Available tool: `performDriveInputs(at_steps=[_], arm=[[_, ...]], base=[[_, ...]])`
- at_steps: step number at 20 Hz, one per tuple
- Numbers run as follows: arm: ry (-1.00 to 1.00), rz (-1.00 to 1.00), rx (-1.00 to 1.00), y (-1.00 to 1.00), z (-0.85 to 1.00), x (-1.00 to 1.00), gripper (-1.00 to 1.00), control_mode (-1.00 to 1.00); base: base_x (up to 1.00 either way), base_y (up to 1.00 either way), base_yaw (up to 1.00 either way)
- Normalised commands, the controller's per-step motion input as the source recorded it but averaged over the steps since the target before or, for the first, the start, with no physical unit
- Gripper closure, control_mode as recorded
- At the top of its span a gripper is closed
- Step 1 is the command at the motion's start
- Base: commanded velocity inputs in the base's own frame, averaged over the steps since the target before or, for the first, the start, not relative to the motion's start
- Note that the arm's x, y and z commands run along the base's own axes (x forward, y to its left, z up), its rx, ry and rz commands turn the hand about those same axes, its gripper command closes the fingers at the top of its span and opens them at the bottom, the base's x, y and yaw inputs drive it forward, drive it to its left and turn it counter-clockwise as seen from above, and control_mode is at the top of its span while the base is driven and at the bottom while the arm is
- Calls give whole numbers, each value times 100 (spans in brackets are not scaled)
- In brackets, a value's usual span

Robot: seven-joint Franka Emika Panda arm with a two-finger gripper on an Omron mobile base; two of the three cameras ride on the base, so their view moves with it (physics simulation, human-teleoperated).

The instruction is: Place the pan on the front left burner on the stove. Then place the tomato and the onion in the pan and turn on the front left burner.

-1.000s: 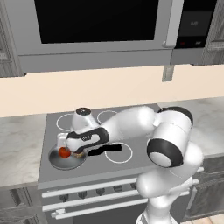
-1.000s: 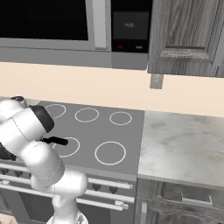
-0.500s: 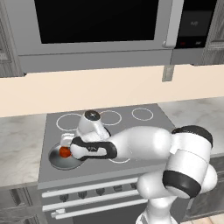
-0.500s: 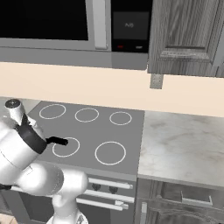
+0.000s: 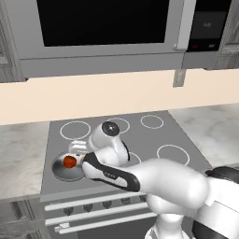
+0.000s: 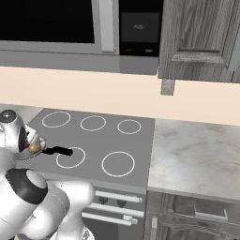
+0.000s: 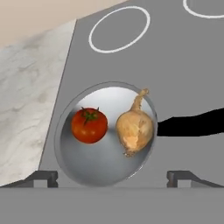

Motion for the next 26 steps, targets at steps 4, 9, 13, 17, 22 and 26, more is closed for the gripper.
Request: performDriveInputs(at_steps=[4,9,13,17,22,26], arm=[[-11,-2,0,0,2,-59,-100,-100],[-17,-1,0,0,0,-48,-100,-100],[-21,0,0,0,0,-57,-100,-100],[-28,0,0,0,0,-48,-100,-100],[-30,0,2,0,0,-38,-100,-100],[-28,0,1,0,0,-52,-100,-100]], base=[[0,0,0],[0,0,0],[0,0,0],[0,0,0],[0,0,0],[0,0,0]])
